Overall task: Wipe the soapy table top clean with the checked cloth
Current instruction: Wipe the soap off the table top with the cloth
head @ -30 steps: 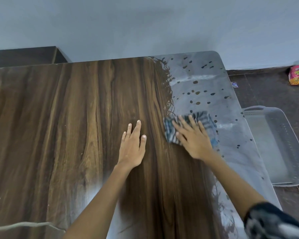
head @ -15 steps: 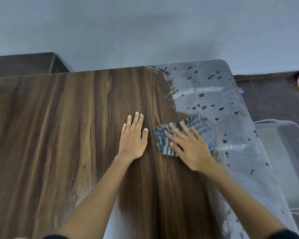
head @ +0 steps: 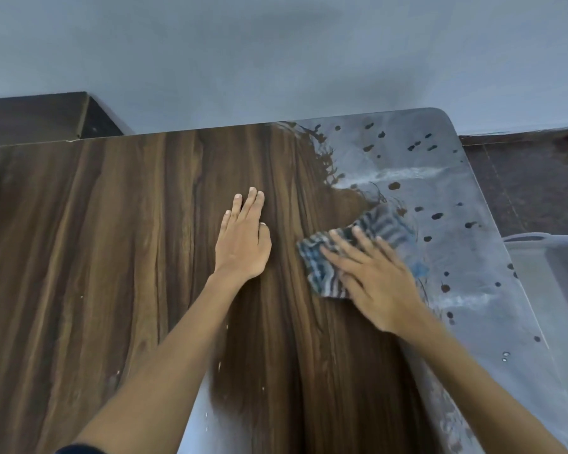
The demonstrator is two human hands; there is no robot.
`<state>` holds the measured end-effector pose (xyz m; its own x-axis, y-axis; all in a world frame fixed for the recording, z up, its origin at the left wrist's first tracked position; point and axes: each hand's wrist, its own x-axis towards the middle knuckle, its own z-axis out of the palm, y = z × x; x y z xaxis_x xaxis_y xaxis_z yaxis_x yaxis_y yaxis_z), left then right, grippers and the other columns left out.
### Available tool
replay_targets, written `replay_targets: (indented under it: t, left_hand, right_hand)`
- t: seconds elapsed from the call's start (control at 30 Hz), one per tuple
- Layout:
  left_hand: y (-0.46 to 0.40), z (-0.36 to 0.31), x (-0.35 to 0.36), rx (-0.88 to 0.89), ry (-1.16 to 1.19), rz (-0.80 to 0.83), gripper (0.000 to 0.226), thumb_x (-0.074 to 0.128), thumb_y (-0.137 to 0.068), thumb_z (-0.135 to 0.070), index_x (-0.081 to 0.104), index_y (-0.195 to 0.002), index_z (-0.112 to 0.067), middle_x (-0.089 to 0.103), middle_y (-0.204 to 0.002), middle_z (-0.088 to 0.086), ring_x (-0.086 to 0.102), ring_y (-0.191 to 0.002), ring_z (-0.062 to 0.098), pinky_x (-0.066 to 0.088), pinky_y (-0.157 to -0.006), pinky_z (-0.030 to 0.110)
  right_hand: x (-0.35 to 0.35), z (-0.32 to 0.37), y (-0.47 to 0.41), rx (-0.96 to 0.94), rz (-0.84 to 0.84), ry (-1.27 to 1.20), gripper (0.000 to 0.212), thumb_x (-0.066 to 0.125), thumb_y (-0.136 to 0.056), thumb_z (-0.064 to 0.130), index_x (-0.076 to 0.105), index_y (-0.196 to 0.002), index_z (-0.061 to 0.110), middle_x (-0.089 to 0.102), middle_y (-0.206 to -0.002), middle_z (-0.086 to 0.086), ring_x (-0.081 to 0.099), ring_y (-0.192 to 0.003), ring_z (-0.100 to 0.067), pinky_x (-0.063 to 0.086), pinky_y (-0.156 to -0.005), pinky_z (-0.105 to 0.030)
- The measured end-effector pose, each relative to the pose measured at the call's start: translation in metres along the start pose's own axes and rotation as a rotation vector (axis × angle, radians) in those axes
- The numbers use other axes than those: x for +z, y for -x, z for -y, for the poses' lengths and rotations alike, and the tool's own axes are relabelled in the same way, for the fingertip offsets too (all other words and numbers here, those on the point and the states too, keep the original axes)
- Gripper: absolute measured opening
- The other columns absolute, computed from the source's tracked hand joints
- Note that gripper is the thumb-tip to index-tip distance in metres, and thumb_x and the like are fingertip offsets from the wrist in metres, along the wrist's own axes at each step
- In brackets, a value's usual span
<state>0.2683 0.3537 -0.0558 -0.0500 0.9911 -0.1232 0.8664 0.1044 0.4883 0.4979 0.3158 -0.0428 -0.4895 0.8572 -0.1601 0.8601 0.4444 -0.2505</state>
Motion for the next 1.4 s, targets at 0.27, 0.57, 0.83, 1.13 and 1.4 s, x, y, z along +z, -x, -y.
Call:
replay_targets:
  t: [0.27,0.57,0.83,1.13,1.4]
  left_hand:
    - [-0.027,-0.002,0.002,0.018,-0.101,0.011,0.052,0.025,-0.1,-0.024,0.008,-0.149,-0.019,0.002,-0.157,-0.001,-0.004,-0.144,0.019,0.002,-0.117,0.036]
    - [-0.064,0.001,-0.001,0.035,-0.145,-0.023,0.05,0.023,-0.1,-0.022,0.009,-0.149,-0.02,0.003,-0.157,0.0,-0.002,-0.145,0.02,0.003,-0.117,0.036]
    - [-0.091,-0.002,-0.006,0.103,-0.239,0.02,0.051,0.023,-0.1,-0.021,0.009,-0.149,-0.021,0.003,-0.157,0.004,-0.001,-0.144,0.025,0.008,-0.117,0.039]
    - [-0.093,0.006,0.003,0.122,-0.232,-0.096,0.051,0.02,-0.1,-0.025,0.012,-0.148,-0.012,0.008,-0.157,0.002,0.004,-0.145,0.018,0.007,-0.117,0.033]
    - [-0.089,0.005,0.005,0.104,-0.176,-0.167,0.051,0.022,-0.099,-0.024,0.012,-0.148,-0.011,0.011,-0.157,0.003,0.008,-0.144,0.016,0.008,-0.117,0.03]
  right_hand:
    - [-0.027,-0.023,-0.14,0.304,-0.023,0.044,0.049,0.019,-0.101,0.036,0.009,-0.148,0.033,-0.001,-0.157,0.004,-0.007,-0.144,-0.03,-0.005,-0.115,-0.051]
    - [-0.009,-0.015,-0.059,0.034,-0.034,0.047,0.049,0.009,-0.095,0.044,0.013,-0.144,0.036,0.006,-0.153,0.012,-0.004,-0.143,-0.018,-0.008,-0.115,-0.039]
    - [-0.035,-0.025,-0.203,0.279,-0.052,0.021,0.05,0.02,-0.101,0.034,0.01,-0.149,0.03,0.001,-0.158,0.003,-0.007,-0.144,-0.03,-0.004,-0.114,-0.051]
    - [-0.024,-0.041,-0.14,0.149,-0.095,0.084,0.05,0.013,-0.099,0.043,0.011,-0.147,0.033,0.002,-0.155,0.009,-0.003,-0.144,-0.02,-0.01,-0.111,-0.039]
    - [-0.037,-0.016,-0.237,0.229,-0.078,0.029,0.05,0.019,-0.101,0.033,0.011,-0.149,0.029,0.003,-0.158,0.003,-0.005,-0.144,-0.03,-0.004,-0.115,-0.052]
